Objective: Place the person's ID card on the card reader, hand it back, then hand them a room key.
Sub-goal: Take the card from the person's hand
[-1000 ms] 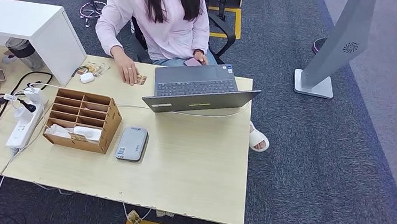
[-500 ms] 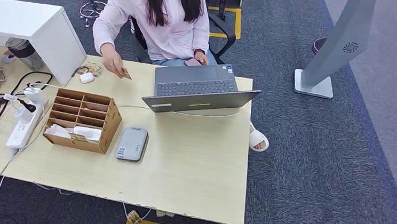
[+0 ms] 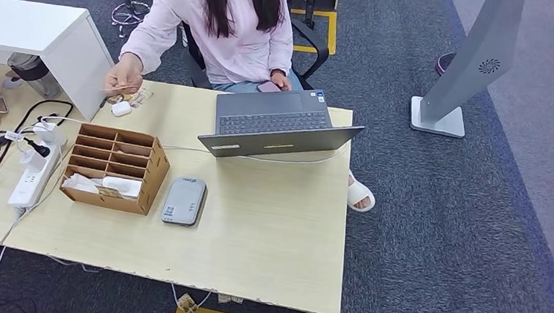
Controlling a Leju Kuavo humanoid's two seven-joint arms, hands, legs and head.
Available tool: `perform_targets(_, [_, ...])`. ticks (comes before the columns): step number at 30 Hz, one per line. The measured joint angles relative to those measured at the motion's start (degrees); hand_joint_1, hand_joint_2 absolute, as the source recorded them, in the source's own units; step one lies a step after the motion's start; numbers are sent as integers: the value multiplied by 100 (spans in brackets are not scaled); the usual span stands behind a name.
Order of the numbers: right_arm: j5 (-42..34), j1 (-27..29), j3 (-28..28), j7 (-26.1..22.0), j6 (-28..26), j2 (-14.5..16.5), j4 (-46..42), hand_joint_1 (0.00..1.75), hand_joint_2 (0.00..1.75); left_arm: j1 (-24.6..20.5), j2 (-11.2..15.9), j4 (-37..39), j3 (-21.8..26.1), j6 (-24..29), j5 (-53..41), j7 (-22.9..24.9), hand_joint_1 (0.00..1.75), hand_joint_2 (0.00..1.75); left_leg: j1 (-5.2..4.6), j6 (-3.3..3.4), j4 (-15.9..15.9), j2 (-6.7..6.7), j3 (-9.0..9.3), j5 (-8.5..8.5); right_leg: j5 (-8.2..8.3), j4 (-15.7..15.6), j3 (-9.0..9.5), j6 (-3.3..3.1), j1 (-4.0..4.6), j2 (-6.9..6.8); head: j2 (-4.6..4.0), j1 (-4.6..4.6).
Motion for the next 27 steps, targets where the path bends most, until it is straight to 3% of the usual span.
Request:
perform_targets(3, [65, -21, 125, 225, 7, 4, -6, 0, 175, 29, 3, -389, 796, -753, -892, 26, 0, 175, 2, -1, 0, 0, 0, 1, 0, 0, -1, 0, 2, 0, 0, 2])
perform_targets(5, [235, -49, 281, 590, 193, 8, -88, 0, 175, -116, 219, -541, 1471, -1198, -1060, 316, 0, 175, 11, -6, 0, 2, -1, 4, 3, 0, -1, -4, 11, 1, 0, 9])
perform_targets(8, [417, -61, 531, 949, 578, 42, -371, 0, 175, -360, 608, -811, 2348, -1303, -917, 900, 0, 175, 20, -16, -1, 9, 1, 9, 9, 1, 0, -15, 20, 5, 0, 1])
perform_targets(11, [460, -60, 680, 1029, 721, 102, -612, 0, 175, -477, 797, -990, 2929, -1394, -866, 950, 0, 175, 19, -22, -4, 7, 7, 16, 7, 6, 2, -18, 20, 2, 0, -21])
perform_targets(14, [461, -55, 769, 1095, 796, 169, -804, 0, 175, -457, 817, -1124, 3251, -1469, -891, 936, 0, 175, 20, -23, -4, 9, 4, 17, 7, 7, 1, -19, 23, 6, 0, -19])
perform_targets(20, [457, -6, 797, 1226, 951, 267, -1109, 0, 175, -246, 479, -2594, 3775, -1225, -750, 2231, 0, 175, 12, -18, -1, 11, 2, 12, 7, 1, 0, -14, 17, 6, 0, -8])
perform_targets(27, [460, 6, 799, 1231, 997, 322, -1273, 0, 175, -161, 255, -3325, 4068, -1240, -766, 2297, 0, 175, 15, -18, -1, 10, 2, 12, 7, 1, 1, -14, 17, 4, 0, -8])
